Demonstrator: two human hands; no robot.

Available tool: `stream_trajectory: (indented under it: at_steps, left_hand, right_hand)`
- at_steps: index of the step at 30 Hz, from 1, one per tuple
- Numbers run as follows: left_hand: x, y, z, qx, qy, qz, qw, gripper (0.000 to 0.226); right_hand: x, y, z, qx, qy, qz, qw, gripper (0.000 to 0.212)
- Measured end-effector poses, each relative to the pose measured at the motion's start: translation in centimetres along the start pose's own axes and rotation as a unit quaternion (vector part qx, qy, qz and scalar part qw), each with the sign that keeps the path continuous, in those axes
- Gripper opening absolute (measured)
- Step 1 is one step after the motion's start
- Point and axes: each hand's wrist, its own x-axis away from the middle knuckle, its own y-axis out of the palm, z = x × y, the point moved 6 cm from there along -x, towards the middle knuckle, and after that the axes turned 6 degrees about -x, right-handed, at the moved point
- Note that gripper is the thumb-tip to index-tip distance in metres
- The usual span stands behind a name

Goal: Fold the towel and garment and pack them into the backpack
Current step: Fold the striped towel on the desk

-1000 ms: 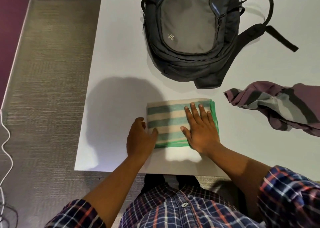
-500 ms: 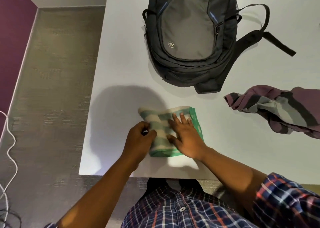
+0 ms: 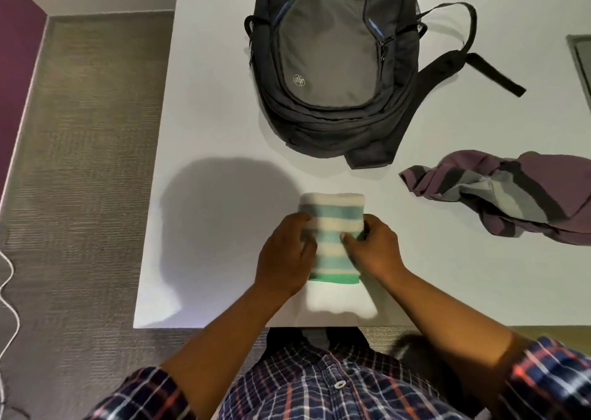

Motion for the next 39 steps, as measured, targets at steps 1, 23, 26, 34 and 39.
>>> stream_trajectory:
  at_steps: [1,23,26,34,39]
  left_hand:
    - [-0.1,0.6,-0.5,-0.046,0.011,-0.014,0.999,0.045]
    - [0.2,3.5,-3.5,0.241,-0.274,-0.097,0.926,0.041]
    - [0.6,3.2,-1.9,0.399,-0.332,-0.198,0.832,0.025]
    - [0.8,2.8,2.2,0.603,-0.345,-0.26,0.671,0.041]
    - [-0.6,1.3,4.9,0.62,-0.286,-0.229,0.693,0.035]
  right_hand:
    - [0.0,-0.2,0.0,0.027,-0.011,0.025,0.999,0.037]
    - [0.6,5.0,0.1,0.358,-0.281,-0.128,0.881,0.068]
    - [2.8,4.7,-0.9,0.234,-0.291,-0.18,0.91,0.082]
    - [6.4,2.1,-3.4,0.262,-0.312,-0.079,0.91,0.122]
    - [6.1,1.1,-3.8,0.267,-0.328,-0.015,0.906,0.105]
